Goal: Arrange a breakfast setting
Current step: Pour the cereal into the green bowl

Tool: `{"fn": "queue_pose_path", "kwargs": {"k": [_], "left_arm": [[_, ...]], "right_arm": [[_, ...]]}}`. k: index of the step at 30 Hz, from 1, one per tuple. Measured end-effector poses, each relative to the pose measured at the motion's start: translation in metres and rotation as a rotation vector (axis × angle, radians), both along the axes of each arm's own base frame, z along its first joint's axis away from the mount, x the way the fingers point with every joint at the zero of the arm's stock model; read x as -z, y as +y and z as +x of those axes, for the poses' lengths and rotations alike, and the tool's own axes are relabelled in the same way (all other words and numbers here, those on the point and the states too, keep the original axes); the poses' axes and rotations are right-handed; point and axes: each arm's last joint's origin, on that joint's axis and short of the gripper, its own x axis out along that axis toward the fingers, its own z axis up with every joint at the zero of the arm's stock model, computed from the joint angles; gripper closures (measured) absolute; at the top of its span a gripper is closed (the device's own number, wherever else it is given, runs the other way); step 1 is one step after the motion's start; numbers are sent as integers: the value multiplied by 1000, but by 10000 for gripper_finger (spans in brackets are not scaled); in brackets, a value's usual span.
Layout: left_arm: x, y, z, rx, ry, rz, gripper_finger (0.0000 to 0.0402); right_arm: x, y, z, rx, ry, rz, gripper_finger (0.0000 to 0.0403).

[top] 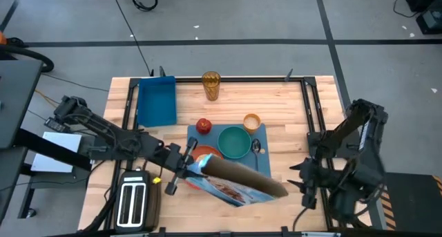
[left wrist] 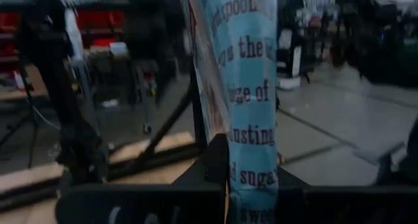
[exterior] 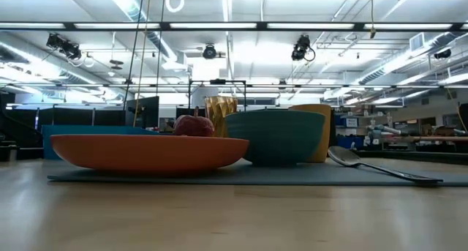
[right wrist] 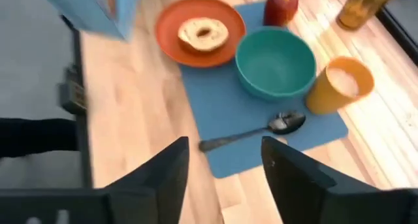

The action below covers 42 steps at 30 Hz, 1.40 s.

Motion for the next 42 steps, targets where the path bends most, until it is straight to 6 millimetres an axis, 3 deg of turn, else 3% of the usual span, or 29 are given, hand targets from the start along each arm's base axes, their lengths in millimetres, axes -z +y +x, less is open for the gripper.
{"fn": "queue_pose_path", "kwargs": {"k": [5,9,13,16,20,26,34,42], "left_arm": [[-7,12,7,-44,-76,-54,392],[-13,23,12,-88,-157,-107,392],[-26,34,14,-121,-295,-158,392],[-27,40,18,-140,-351,-181,392],[-26,46,24,-153,-407,-231,392],[-21,50,34,-163,-497,-274,392],[-32,49,24,-102,-687,-258,392],[-32,49,24,-110,-693,-238,392]], "right_arm": [[54,4,10,28,-18,-68,152],[89,2,22,72,-136,-110,113],[114,-3,33,139,-303,-135,84],[122,-5,47,166,-380,-135,68],[114,-4,76,138,-480,-179,51],[78,-5,111,58,-629,-281,41],[41,-12,123,19,-837,-282,41],[6,-22,123,-108,-1161,-260,41]]}}
